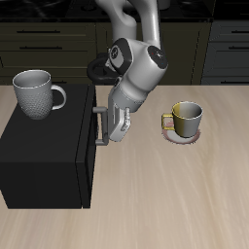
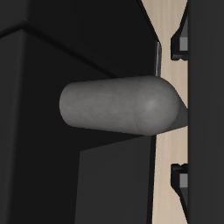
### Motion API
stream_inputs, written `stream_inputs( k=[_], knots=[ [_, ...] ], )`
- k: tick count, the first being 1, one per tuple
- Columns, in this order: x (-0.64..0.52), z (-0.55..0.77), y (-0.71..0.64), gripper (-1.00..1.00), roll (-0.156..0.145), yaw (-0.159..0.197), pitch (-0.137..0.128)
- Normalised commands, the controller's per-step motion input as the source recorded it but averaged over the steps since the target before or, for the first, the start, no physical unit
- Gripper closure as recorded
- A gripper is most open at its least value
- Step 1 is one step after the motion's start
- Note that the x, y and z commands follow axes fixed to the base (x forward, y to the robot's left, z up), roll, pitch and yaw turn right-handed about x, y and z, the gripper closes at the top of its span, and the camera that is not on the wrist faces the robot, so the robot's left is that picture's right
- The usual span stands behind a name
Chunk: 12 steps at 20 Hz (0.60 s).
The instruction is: Open the microwave
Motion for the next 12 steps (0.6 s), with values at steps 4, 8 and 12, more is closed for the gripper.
stream_inputs(
  k=[4, 8, 12],
  knots=[
    [-0.05, 0.07, -0.15, 1.00, -0.035, 0.030, -0.025],
    [-0.03, 0.18, -0.13, 1.00, -0.010, 0.022, -0.064],
    [-0.08, 0.08, -0.10, 1.00, -0.022, 0.001, -0.037]
  ],
)
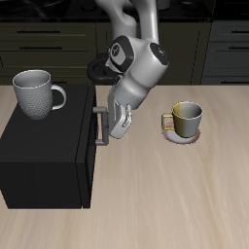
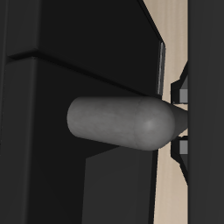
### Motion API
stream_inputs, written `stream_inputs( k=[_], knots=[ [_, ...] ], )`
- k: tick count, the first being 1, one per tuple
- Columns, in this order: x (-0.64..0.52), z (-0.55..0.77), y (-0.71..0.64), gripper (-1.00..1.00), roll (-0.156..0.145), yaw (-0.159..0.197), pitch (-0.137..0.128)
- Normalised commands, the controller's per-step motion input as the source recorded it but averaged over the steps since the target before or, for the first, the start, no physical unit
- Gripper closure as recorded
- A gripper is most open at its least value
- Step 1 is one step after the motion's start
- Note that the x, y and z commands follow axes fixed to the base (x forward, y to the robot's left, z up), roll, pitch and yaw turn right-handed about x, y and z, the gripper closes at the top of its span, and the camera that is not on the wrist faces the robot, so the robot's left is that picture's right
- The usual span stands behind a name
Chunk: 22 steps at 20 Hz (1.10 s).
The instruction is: Open the microwave
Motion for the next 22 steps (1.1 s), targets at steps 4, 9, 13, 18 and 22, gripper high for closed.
stream_inputs(
  k=[4, 9, 13, 18, 22],
  knots=[
    [-0.07, 0.01, -0.05, 1.00, -0.009, 0.014, -0.025],
    [-0.05, -0.10, 0.05, 1.00, 0.010, 0.012, 0.013],
    [-0.05, -0.05, 0.13, 1.00, 0.013, 0.023, -0.002],
    [-0.11, -0.05, 0.15, 1.00, 0.016, 0.011, -0.003],
    [-0.04, -0.05, 0.07, 1.00, 0.018, 0.008, -0.001]
  ],
)
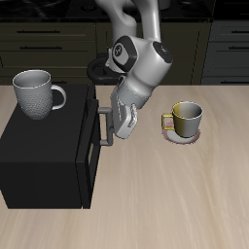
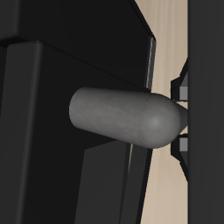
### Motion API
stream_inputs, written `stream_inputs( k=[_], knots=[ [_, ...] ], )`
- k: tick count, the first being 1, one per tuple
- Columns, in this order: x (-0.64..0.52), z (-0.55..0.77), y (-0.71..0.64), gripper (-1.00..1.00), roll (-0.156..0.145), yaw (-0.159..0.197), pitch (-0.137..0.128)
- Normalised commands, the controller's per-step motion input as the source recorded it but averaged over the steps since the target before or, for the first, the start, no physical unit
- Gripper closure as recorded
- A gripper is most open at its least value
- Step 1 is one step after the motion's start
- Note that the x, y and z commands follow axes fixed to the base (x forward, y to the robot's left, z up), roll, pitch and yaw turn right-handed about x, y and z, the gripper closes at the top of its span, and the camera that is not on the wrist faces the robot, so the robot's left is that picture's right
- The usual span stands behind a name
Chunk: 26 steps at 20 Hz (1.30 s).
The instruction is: Open the microwave
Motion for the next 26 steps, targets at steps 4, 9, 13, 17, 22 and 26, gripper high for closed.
stream_inputs(
  k=[4, 9, 13, 17, 22, 26],
  knots=[
    [-0.04, -0.05, 0.04, 1.00, 0.015, 0.005, 0.006],
    [-0.02, -0.10, 0.07, 1.00, 0.004, -0.007, 0.028],
    [-0.05, -0.07, 0.13, 1.00, 0.013, -0.002, -0.001],
    [-0.06, -0.10, 0.09, 1.00, 0.013, 0.000, 0.033],
    [-0.10, -0.05, 0.24, 1.00, 0.019, 0.039, 0.011],
    [-0.12, -0.08, 0.24, 1.00, 0.018, 0.045, 0.007]
  ],
)
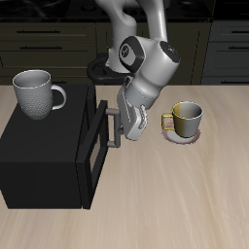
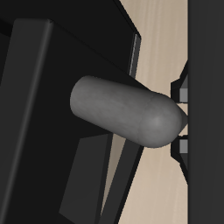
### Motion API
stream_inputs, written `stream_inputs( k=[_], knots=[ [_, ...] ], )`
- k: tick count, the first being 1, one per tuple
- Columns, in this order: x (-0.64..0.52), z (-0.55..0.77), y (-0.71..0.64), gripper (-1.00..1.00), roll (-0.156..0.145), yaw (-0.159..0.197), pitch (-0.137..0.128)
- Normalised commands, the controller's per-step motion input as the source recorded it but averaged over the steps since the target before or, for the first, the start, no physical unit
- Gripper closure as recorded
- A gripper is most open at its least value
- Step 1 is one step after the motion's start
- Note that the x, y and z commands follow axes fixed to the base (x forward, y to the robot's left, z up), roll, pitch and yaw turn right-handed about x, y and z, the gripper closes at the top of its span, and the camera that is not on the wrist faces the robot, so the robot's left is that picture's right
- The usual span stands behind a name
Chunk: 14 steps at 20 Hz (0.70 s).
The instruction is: Open the microwave
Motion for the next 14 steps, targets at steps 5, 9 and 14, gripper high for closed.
stream_inputs(
  k=[5, 9, 14],
  knots=[
    [-0.12, -0.20, 0.36, 1.00, 0.049, 0.053, 0.048],
    [-0.11, -0.18, 0.42, 1.00, 0.062, 0.054, 0.029],
    [-0.10, -0.03, 0.22, 1.00, 0.023, 0.014, -0.007]
  ],
)
